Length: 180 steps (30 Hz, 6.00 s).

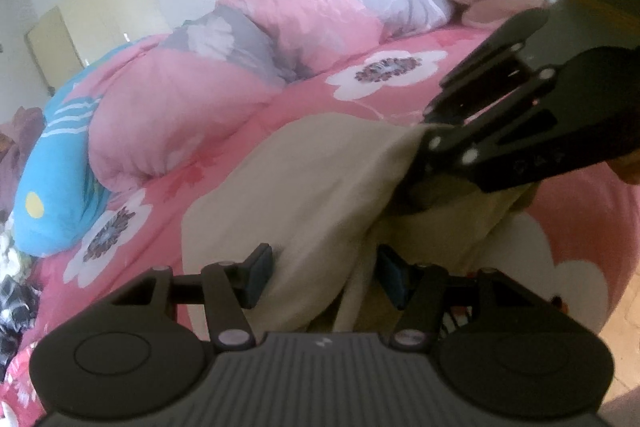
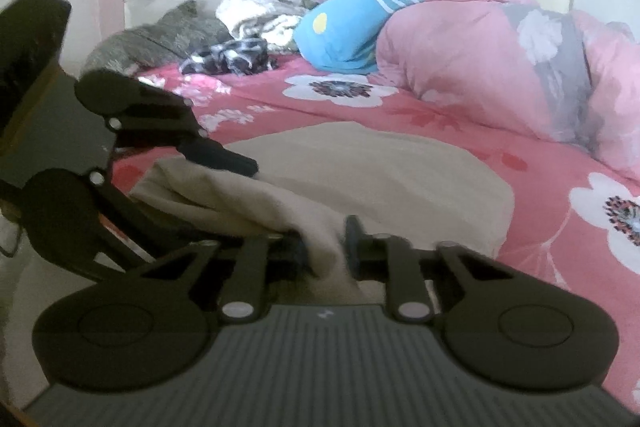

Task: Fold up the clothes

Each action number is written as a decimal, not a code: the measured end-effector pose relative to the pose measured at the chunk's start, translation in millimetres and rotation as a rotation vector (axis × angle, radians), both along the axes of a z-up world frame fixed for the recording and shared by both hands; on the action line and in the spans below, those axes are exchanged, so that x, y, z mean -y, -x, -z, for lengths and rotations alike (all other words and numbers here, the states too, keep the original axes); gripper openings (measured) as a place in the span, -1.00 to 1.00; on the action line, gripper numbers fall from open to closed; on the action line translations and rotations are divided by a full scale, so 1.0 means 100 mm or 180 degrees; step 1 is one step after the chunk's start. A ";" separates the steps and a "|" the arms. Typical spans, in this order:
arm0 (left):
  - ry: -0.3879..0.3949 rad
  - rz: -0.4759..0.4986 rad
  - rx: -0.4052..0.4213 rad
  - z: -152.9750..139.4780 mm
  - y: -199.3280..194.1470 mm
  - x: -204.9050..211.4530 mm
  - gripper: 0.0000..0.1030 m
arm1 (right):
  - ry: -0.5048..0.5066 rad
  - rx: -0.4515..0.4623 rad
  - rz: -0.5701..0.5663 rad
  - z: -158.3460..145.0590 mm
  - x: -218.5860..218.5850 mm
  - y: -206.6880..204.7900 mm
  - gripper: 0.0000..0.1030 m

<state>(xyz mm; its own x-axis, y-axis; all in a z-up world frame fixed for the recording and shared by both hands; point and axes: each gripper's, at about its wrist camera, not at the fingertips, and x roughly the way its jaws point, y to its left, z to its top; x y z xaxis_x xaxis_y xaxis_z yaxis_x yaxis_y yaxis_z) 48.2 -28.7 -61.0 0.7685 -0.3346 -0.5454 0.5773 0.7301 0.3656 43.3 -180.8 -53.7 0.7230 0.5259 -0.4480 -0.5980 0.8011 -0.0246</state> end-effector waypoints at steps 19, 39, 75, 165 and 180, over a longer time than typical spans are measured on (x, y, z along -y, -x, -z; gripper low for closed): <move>0.0567 -0.0439 -0.0370 0.00 -0.24 -0.11 0.20 | -0.0421 -0.0202 -0.0097 0.02 0.14 -0.01 -0.90; 0.0480 -0.0788 -0.0202 -0.08 -0.11 -0.29 0.25 | -0.0313 -0.0022 0.0000 0.03 0.11 0.15 -0.62; 0.0430 -0.0817 -0.0050 -0.08 0.15 -0.46 0.29 | 0.0697 0.0325 -0.0243 0.09 -0.57 0.11 -0.46; 0.1557 -0.0837 -0.0387 -0.27 0.33 -1.42 0.48 | -0.0080 -0.0237 -0.0498 -0.18 -0.19 0.10 -0.07; 0.0588 0.0145 -0.0093 -0.19 0.21 -0.63 0.17 | 0.0720 0.0143 -0.0743 -0.10 -0.48 0.06 -0.91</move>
<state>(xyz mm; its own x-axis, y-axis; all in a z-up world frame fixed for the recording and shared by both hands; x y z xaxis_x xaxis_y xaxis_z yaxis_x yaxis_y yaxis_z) 26.9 34.0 -42.0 0.7350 -0.4652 -0.4933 0.6198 0.7560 0.2105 37.2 -133.2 -43.6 0.6163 0.5705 -0.5429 -0.7591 0.6138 -0.2168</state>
